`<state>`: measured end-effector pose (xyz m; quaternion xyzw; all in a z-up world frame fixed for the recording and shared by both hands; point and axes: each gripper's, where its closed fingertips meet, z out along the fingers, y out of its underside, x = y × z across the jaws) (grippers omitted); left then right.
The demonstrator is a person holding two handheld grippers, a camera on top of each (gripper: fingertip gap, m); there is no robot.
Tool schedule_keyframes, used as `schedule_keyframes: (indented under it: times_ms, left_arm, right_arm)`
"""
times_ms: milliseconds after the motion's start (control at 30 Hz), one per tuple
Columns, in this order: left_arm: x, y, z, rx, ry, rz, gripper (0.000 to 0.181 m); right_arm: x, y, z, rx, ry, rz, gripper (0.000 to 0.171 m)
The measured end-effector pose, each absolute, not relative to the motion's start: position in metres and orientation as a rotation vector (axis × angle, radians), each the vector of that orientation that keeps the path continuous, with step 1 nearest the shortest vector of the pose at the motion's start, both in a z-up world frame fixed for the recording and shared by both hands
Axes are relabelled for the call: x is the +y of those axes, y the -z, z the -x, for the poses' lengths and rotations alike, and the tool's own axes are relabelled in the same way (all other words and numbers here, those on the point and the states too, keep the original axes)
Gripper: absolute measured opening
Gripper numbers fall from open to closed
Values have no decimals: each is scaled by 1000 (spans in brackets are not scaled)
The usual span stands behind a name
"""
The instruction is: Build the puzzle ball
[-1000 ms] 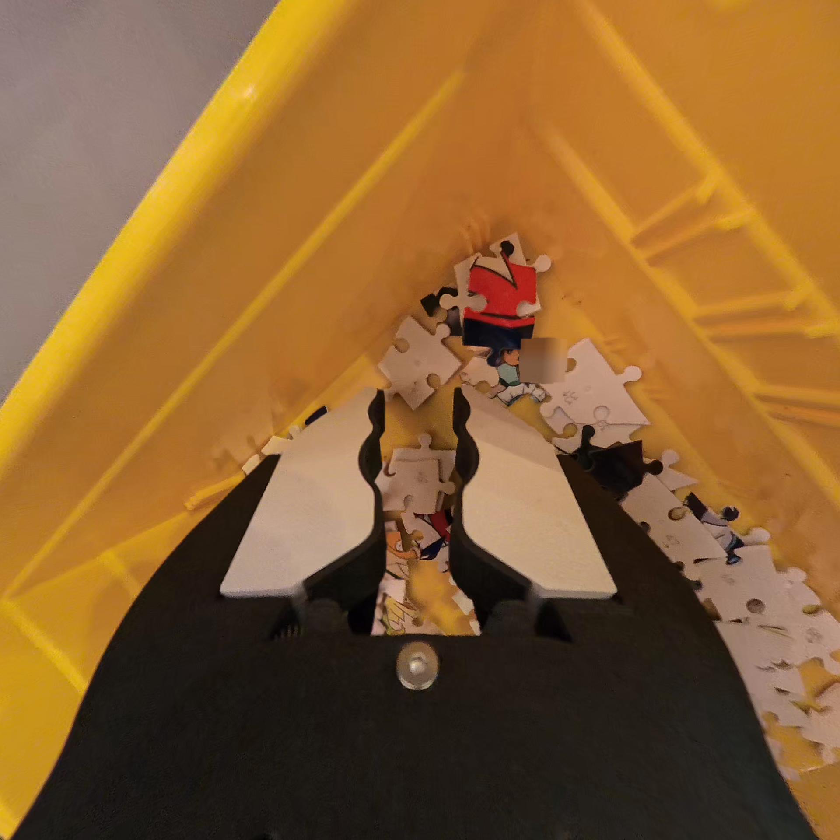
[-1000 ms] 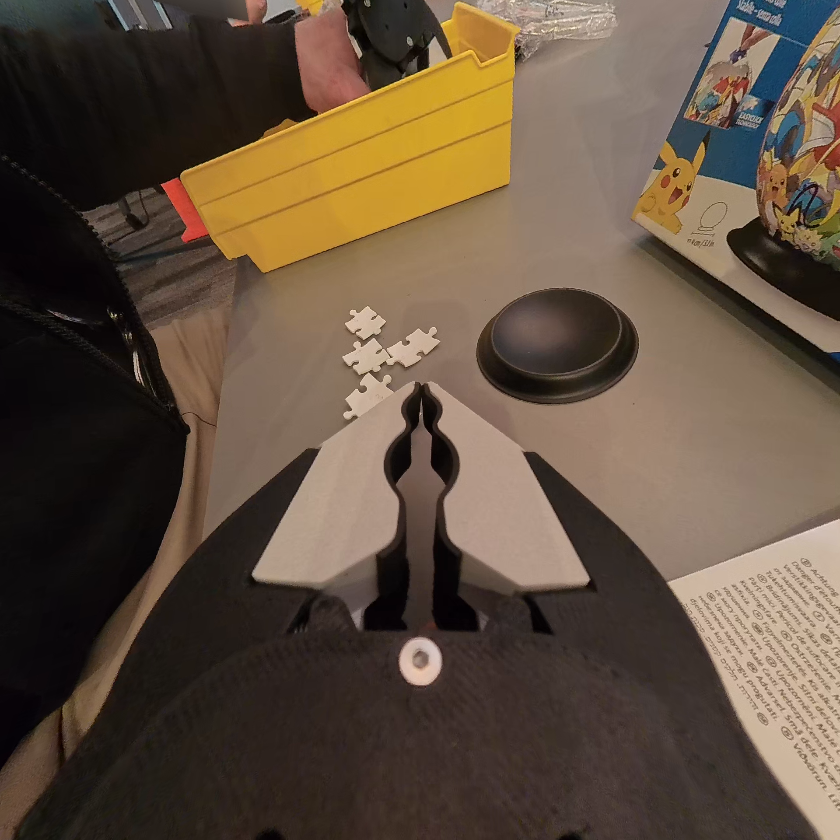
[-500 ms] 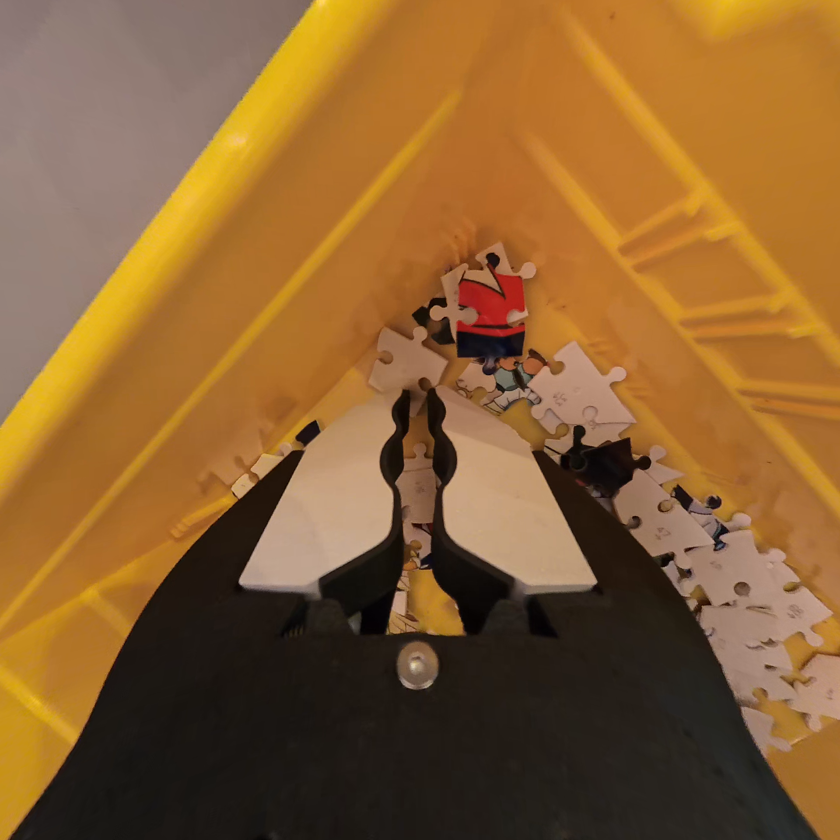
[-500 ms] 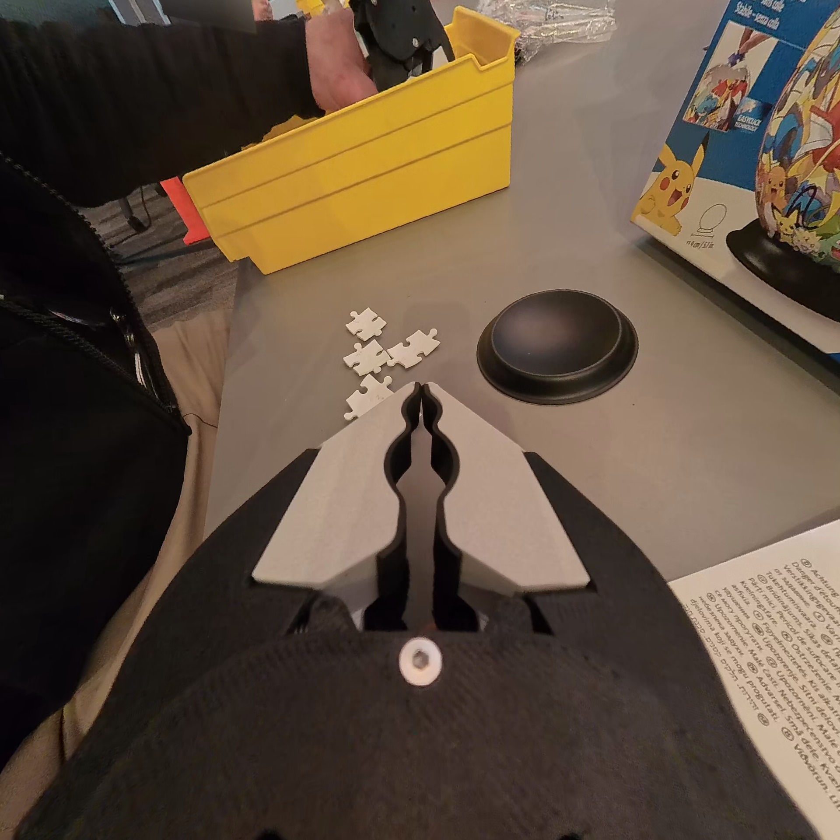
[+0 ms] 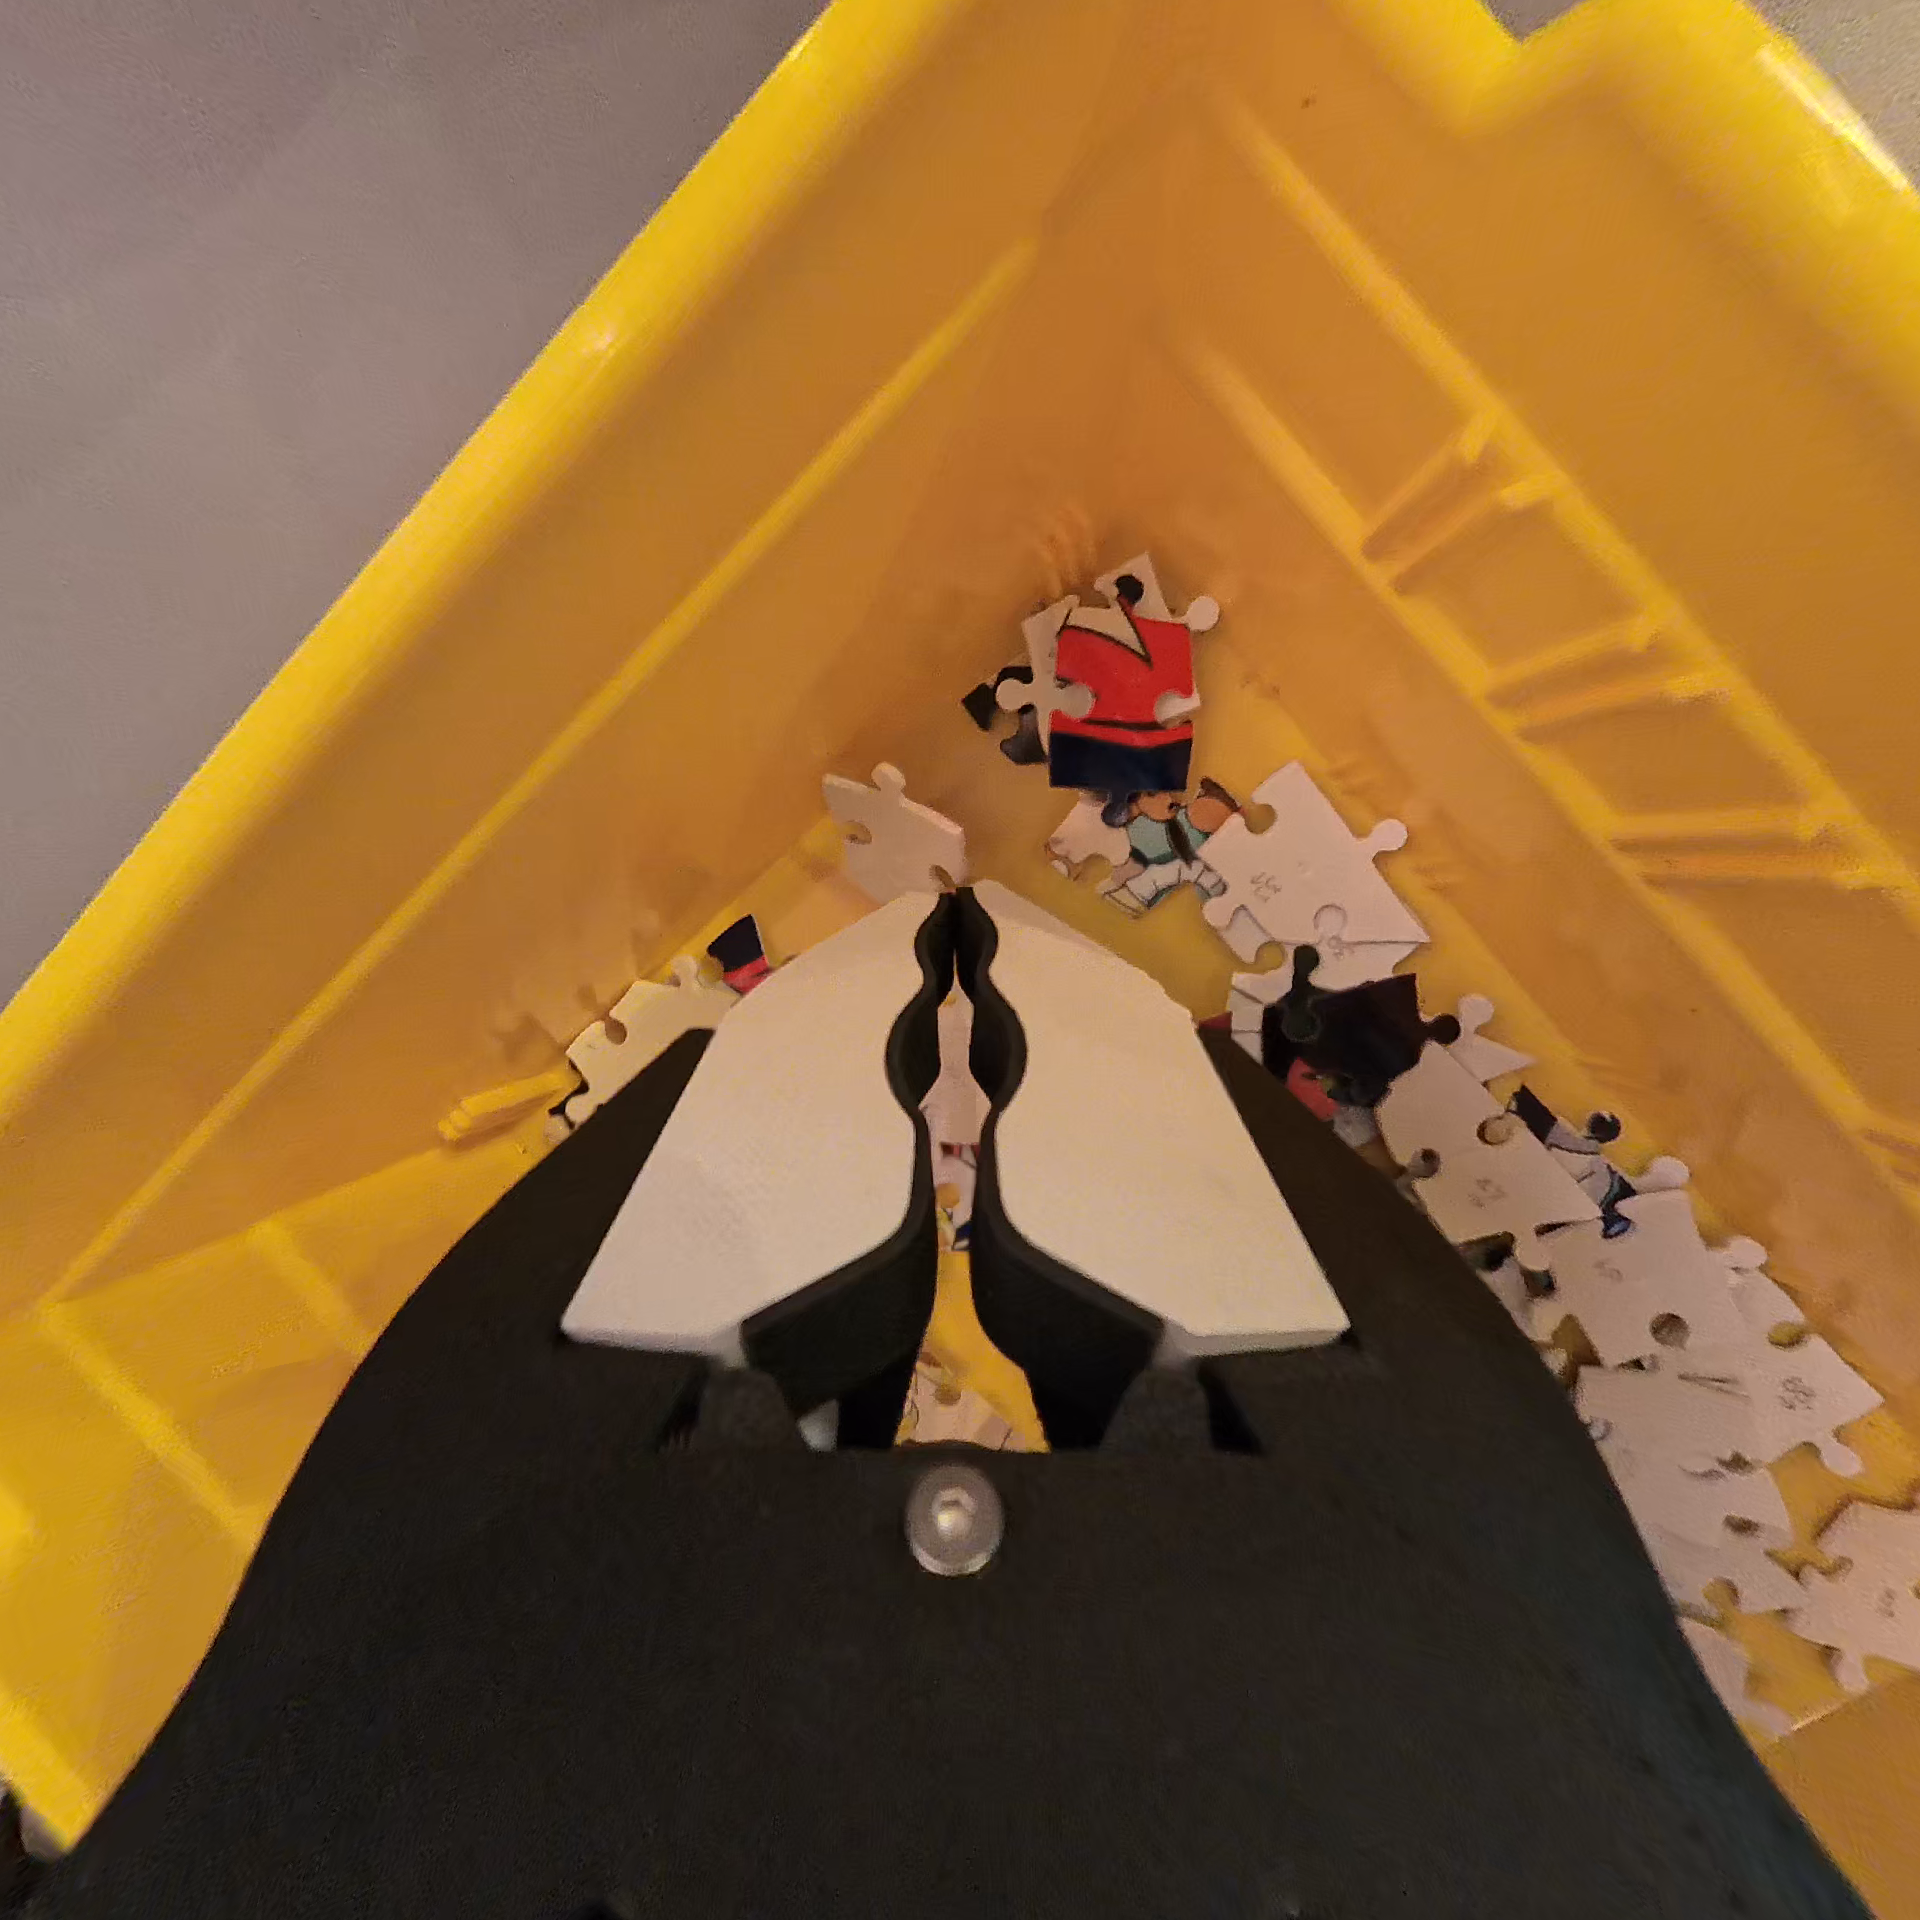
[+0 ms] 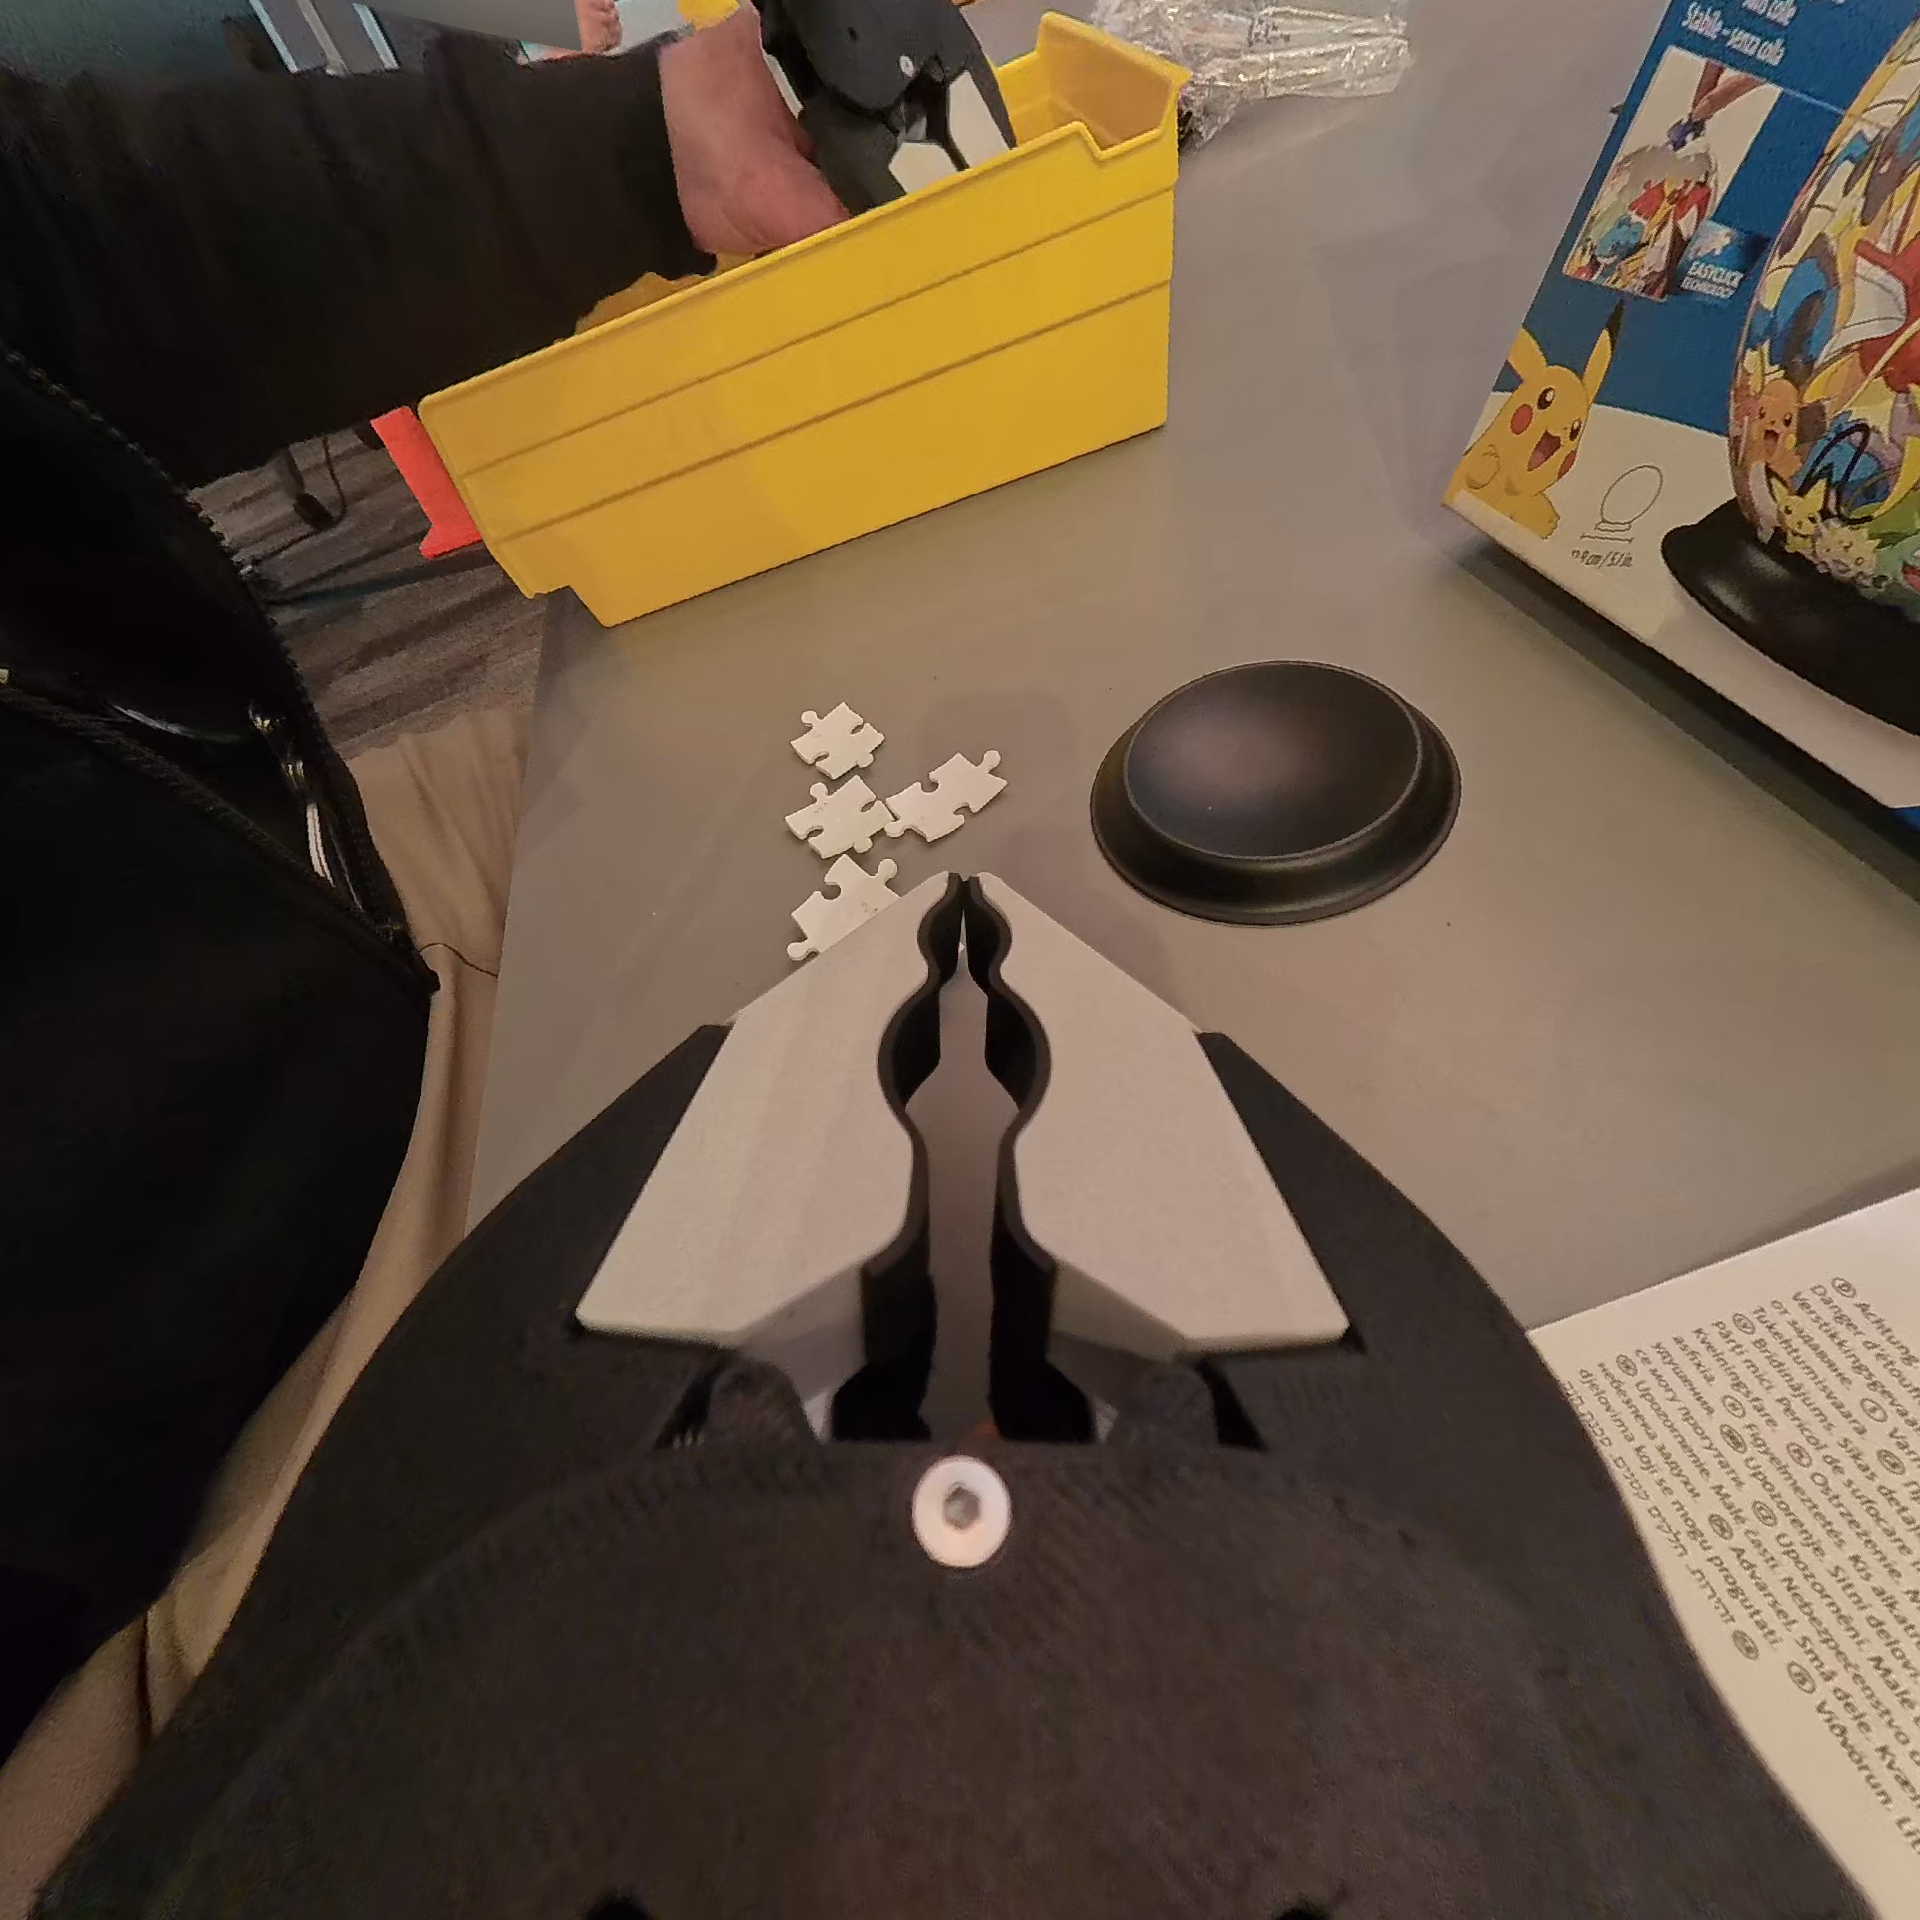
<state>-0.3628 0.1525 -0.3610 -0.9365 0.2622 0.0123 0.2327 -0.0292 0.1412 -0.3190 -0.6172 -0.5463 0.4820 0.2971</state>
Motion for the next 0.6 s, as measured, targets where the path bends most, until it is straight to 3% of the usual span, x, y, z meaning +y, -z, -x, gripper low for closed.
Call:
schedule_keyframes:
  times_ms: [433,600]
  left_arm:
    - [130,300,349,705,-158,2414,0]
    - [136,317,350,668,-123,2481,0]
  right_arm:
    - [141,317,29,-1449,-1281,1626,0]
    - [140,317,29,-1458,-1267,1613,0]
